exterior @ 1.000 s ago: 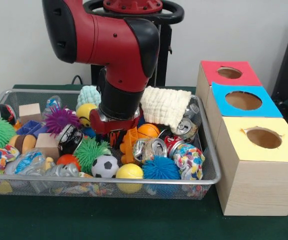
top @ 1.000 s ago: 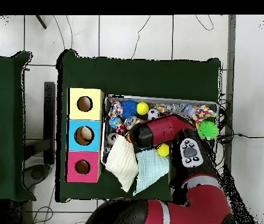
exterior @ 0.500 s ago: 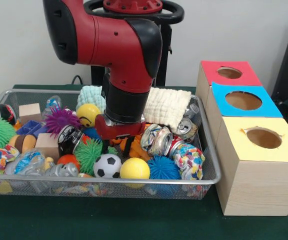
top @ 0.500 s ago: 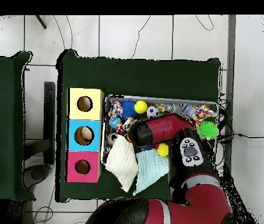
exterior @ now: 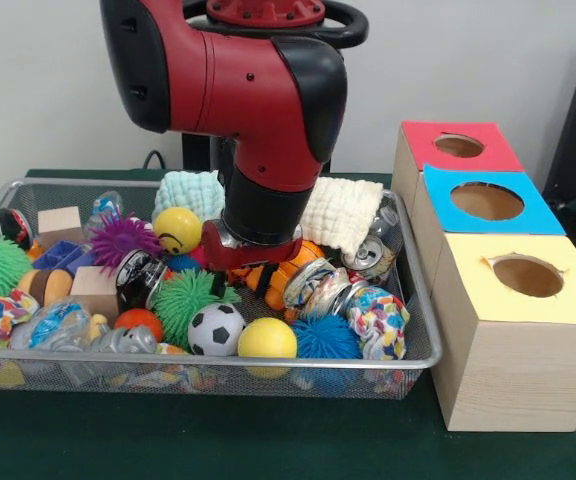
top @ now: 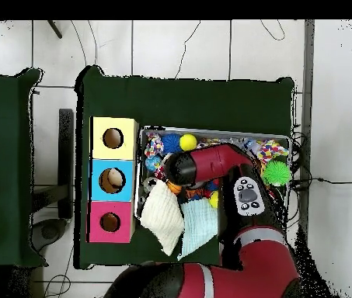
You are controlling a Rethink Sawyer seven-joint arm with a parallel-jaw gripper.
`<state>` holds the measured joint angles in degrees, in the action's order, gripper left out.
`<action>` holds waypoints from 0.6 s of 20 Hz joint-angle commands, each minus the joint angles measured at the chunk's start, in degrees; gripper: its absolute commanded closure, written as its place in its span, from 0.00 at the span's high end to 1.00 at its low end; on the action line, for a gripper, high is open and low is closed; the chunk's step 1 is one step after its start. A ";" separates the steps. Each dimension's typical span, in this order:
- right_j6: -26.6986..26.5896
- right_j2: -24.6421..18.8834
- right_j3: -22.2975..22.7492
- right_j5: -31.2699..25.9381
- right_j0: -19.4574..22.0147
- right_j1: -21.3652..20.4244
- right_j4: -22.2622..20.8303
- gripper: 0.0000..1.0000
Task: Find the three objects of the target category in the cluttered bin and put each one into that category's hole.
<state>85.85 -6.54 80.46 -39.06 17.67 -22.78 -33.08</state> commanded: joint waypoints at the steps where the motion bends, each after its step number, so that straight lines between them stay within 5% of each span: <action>1: -3.45 -2.27 -6.01 -15.74 -0.02 7.30 2.50 1.00; 5: -5.28 -2.87 -9.83 -21.04 0.41 8.58 2.31 1.00; 12: -3.23 -3.88 -5.48 -18.36 0.61 6.91 1.90 1.00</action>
<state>85.85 -6.56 74.52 -54.55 17.51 -19.32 -32.32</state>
